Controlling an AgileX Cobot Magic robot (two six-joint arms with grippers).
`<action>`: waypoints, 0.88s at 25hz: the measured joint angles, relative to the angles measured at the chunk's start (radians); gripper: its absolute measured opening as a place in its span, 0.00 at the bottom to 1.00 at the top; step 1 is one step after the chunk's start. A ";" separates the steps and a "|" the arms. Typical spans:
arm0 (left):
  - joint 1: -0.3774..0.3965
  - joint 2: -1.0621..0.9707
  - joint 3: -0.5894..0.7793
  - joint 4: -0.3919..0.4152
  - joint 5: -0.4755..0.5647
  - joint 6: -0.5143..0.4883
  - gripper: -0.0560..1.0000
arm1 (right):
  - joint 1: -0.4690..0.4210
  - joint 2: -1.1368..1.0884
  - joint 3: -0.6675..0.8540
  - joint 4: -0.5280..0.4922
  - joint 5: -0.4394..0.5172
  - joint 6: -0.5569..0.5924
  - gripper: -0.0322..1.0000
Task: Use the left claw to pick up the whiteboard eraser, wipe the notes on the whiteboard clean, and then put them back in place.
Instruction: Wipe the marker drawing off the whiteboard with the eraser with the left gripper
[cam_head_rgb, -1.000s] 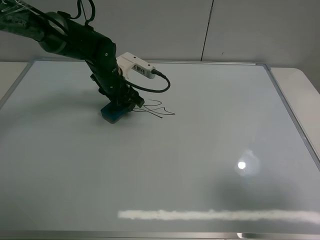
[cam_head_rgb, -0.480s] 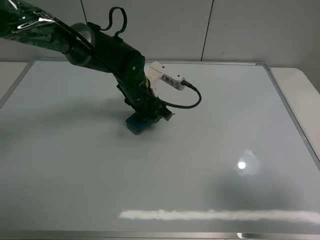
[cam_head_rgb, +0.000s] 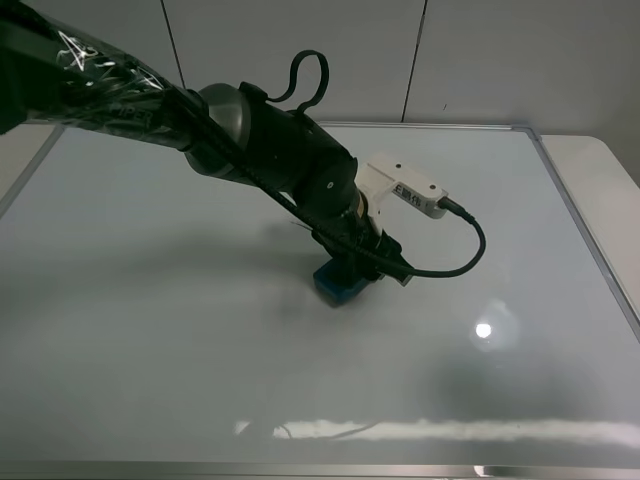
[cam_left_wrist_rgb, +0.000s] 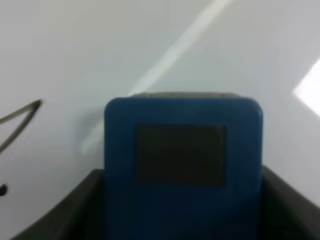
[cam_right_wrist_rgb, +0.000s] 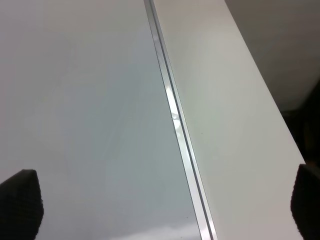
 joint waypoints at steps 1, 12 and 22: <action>0.006 0.003 0.000 -0.004 -0.002 -0.001 0.58 | 0.000 0.000 0.000 0.000 0.000 0.000 0.99; 0.134 0.102 -0.120 0.077 -0.010 -0.011 0.57 | 0.000 0.000 0.000 0.000 0.000 0.000 0.99; 0.333 0.119 -0.174 0.157 0.060 -0.014 0.57 | 0.000 0.000 0.000 0.000 0.000 0.000 0.99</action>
